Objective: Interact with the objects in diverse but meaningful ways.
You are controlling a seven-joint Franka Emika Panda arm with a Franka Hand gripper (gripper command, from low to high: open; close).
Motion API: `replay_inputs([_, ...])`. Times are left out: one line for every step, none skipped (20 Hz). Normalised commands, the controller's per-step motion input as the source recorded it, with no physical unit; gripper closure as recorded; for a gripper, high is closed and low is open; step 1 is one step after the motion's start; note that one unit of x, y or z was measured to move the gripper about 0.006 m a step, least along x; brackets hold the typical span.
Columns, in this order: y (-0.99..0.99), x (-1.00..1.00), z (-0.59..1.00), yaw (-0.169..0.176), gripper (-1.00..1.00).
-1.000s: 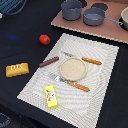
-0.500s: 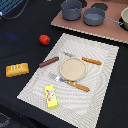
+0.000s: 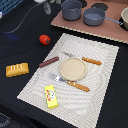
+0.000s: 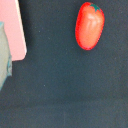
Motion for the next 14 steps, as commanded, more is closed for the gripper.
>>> replay_inputs([0.0,0.21,-0.31,-0.011,-1.0])
replay_inputs([0.0,0.25,-0.21,-0.018,-1.0])
replay_inputs([-0.03,0.16,-0.18,-0.021,-1.0])
replay_inputs([-0.07,0.0,-0.27,-0.041,-1.0])
replay_inputs([0.0,0.12,-0.31,-0.036,-1.0])
replay_inputs([-0.05,0.04,-0.29,-0.033,-1.0])
replay_inputs([-0.28,-0.14,-0.44,-0.046,-1.0])
replay_inputs([-0.3,-0.16,-0.55,-0.05,-1.0])
replay_inputs([-0.22,-0.08,-0.56,-0.046,-1.0])
replay_inputs([-0.3,-0.16,-0.43,-0.044,-1.0])
replay_inputs([-0.35,-0.31,-0.45,-0.058,-1.0])
replay_inputs([-0.31,-0.33,-0.51,-0.061,-1.0])
replay_inputs([-0.25,-0.3,-0.51,-0.059,-1.0])
replay_inputs([-0.3,-0.37,-0.47,-0.059,-1.0])
